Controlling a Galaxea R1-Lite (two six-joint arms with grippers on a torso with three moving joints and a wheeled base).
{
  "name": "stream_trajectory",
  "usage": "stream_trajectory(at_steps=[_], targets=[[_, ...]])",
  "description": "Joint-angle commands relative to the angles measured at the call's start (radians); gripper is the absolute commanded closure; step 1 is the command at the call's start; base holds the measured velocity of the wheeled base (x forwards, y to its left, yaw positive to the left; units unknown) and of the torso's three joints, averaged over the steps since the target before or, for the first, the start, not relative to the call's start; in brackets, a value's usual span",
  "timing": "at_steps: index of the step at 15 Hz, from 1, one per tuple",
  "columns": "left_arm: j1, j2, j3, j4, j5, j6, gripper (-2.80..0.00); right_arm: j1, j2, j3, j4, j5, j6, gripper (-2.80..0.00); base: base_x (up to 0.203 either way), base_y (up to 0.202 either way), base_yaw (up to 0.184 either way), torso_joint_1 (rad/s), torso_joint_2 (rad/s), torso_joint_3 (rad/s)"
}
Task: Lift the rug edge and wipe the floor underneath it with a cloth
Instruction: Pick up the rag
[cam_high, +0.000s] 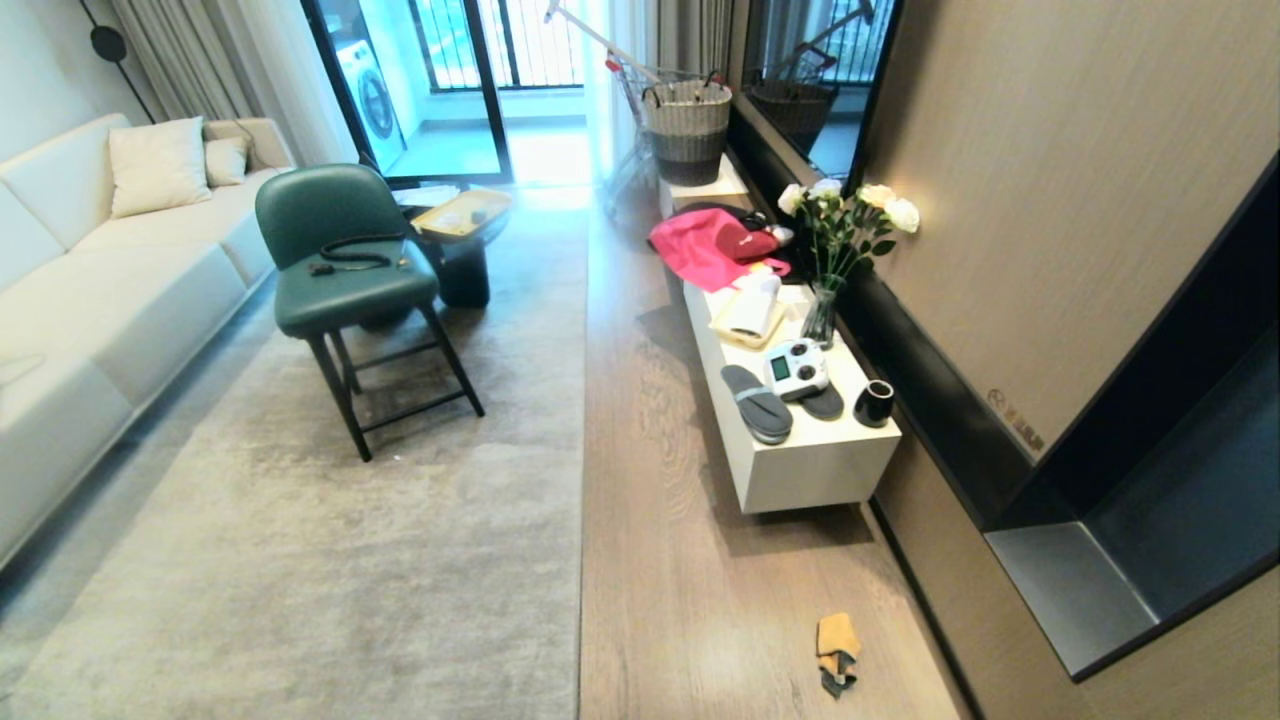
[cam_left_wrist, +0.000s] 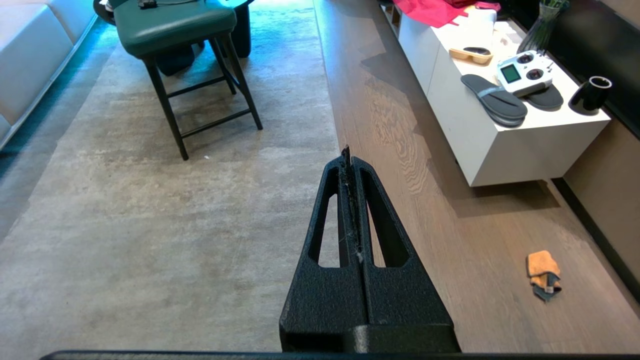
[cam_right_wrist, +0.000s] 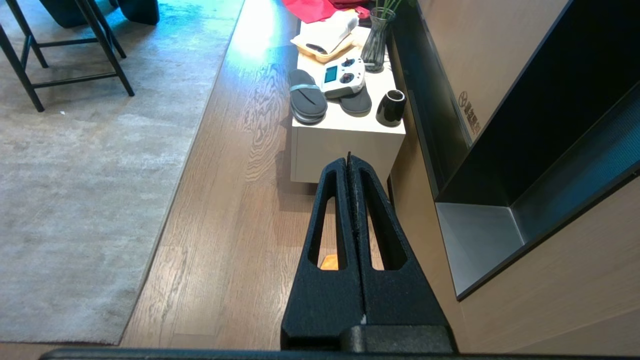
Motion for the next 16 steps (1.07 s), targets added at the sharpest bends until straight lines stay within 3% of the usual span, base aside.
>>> stream_trajectory(at_steps=[1, 16], targets=[[0.000, 0.000, -0.001, 0.000, 0.000, 0.000, 0.00, 0.000, 0.001, 0.000, 0.000, 0.001, -0.001, 0.00, 0.000, 0.000, 0.000, 0.000, 0.00, 0.000], [0.000, 0.000, 0.001, 0.000, 0.000, 0.000, 0.00, 0.000, 0.001, 0.000, 0.000, 0.001, -0.001, 0.00, 0.000, 0.000, 0.000, 0.000, 0.00, 0.000]])
